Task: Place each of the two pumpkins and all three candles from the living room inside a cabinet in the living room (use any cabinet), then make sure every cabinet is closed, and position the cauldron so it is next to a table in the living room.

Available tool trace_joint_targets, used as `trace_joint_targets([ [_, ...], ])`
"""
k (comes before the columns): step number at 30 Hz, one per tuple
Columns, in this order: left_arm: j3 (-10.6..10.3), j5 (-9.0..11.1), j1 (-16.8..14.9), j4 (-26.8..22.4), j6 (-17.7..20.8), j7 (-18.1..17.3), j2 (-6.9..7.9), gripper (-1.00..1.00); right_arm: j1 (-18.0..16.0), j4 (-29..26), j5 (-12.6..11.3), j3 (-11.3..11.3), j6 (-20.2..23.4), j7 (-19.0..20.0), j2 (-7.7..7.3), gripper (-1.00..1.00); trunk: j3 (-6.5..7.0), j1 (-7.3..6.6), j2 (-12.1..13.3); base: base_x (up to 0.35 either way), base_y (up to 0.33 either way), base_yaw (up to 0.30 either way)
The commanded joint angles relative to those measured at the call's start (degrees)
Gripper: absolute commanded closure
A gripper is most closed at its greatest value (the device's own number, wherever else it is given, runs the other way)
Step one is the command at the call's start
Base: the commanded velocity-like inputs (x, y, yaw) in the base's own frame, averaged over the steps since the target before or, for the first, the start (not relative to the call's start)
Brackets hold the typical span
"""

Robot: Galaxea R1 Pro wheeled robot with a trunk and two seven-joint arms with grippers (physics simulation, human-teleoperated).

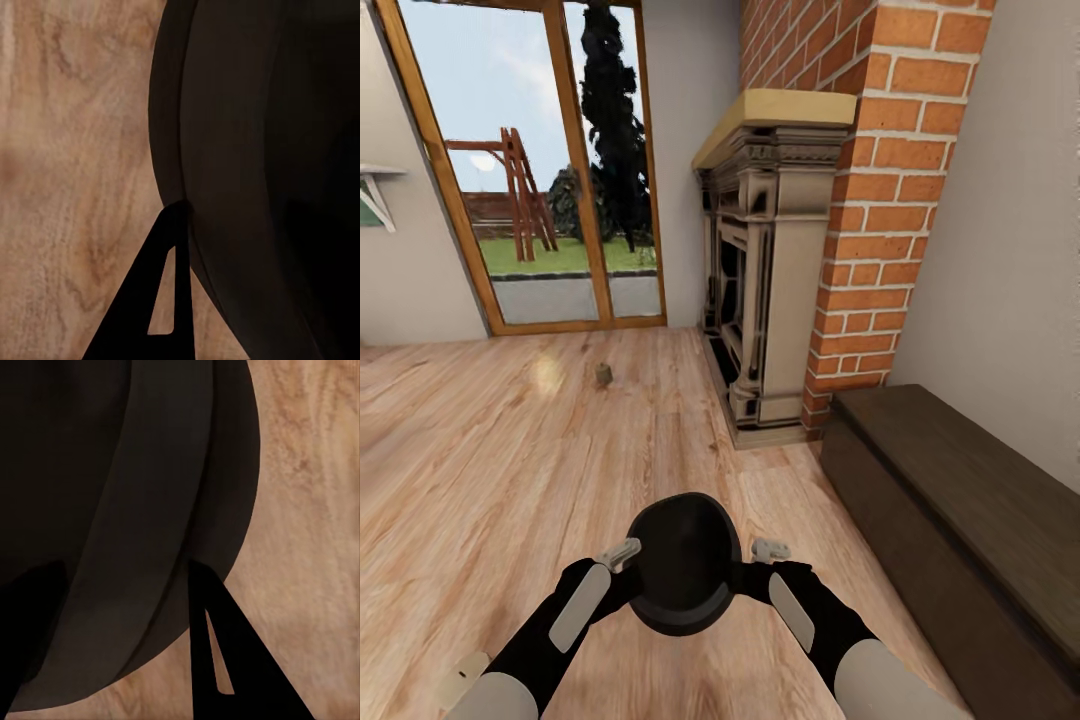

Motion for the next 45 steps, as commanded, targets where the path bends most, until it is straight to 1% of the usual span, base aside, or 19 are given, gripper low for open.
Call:
trace_joint_targets([
  [1, -0.3, 3.1, -0.1, -0.2, -0.8, 0.3, 0.58, 1.0, 0.0, -0.1, -1.0, 0.1, 0.2, -0.1, 0.0, 1.0, 0.18, -0.04, 0.0, -0.002, 0.0, 0.0],
  [7, -0.3, 3.1, -0.1, -0.2, -0.8, 0.3, 0.59, 1.0, 0.0, -0.1, -1.0, 0.1, 0.2, -0.1, 0.0, 1.0, 1.51, -0.19, 0.1, -0.065, 0.014, 0.0],
  [23, -0.3, 3.1, -0.1, -0.2, -0.8, 0.3, 0.48, 1.0, 0.0, -0.1, -1.0, 0.1, 0.2, -0.1, 0.0, 1.0, 5.05, -0.61, 0.3, -0.289, 0.082, 0.0],
  [28, -0.3, 3.1, -0.1, -0.3, -0.8, 0.3, 0.41, 1.0, 0.0, -0.1, -1.0, 0.1, 0.2, -0.1, 0.0, 1.0, 6.0, -1.71, 2.3, -0.056, 0.007, 0.12],
  [41, -0.3, 3.1, -0.1, -0.3, -0.8, 0.3, 0.34, 1.0, 0.0, -0.1, -1.0, 0.1, 0.2, -0.1, 0.0, 1.0, 8.71, -4.56, 7.5, -0.005, 0.0, 0.24],
  [45, -0.3, 3.1, -0.1, -0.3, -0.8, 0.3, 0.28, 1.0, 0.0, -0.1, -1.0, 0.1, 0.2, -0.1, 0.0, 1.0, 9.55, -5.44, 9.1, -0.187, 0.039, 0.248],
])
